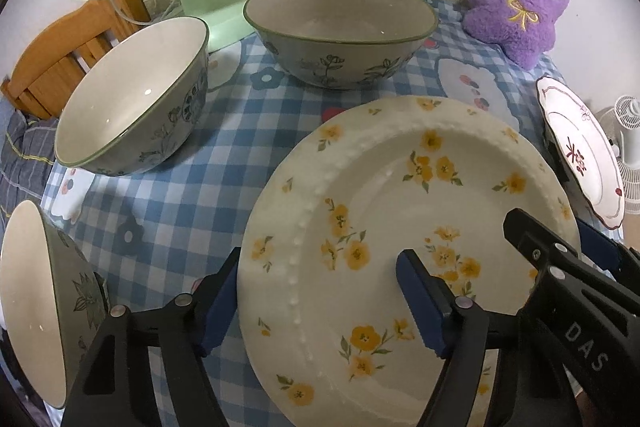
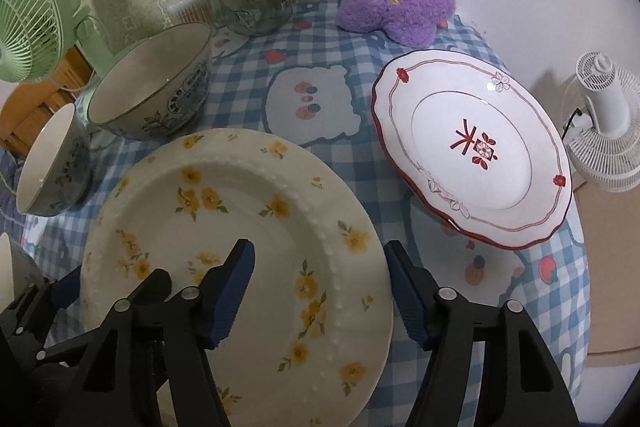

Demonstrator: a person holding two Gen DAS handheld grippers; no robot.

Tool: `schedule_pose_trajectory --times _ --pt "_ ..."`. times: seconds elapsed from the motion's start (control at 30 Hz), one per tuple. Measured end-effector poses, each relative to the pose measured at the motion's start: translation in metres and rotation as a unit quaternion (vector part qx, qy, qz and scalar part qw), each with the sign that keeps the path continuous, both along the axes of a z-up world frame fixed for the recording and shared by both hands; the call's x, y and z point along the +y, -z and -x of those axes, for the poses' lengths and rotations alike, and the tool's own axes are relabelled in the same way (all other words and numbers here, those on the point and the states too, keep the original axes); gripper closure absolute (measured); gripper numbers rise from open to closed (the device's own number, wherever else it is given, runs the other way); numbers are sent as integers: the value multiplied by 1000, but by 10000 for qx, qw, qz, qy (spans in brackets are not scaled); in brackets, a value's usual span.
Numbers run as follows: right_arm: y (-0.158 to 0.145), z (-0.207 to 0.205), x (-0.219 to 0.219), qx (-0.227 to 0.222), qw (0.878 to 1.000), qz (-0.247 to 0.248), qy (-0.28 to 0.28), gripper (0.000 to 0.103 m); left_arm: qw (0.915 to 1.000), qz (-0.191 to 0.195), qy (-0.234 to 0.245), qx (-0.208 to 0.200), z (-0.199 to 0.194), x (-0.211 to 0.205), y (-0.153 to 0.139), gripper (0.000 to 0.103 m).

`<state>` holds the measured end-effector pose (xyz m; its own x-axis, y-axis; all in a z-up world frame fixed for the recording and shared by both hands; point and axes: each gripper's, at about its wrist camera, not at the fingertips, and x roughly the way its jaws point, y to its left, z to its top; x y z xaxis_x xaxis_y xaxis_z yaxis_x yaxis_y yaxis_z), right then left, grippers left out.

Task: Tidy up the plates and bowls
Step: 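Lift the dotted-rim plate with both tools off the table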

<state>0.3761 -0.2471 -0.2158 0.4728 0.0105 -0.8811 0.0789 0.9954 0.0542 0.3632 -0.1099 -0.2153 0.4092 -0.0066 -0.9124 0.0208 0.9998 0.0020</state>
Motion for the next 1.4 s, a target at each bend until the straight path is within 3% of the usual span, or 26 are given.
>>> schedule_pose_trajectory --times 0.57,0.67,0.8,1.4 --pt "8 -7 0 111 9996 191 190 42 10000 -93 5 -14 0 -2 0 26" --pt "10 -8 -1 117 9996 193 146 43 9999 -100 21 -30 1 -1 0 28" --pt "10 -7 0 91 9997 231 82 43 9999 -11 -164 -27 0 7 -2 40" --pt "7 2 5 215 9993 290 59 44 9994 -123 -312 -77 9 10 -7 45"
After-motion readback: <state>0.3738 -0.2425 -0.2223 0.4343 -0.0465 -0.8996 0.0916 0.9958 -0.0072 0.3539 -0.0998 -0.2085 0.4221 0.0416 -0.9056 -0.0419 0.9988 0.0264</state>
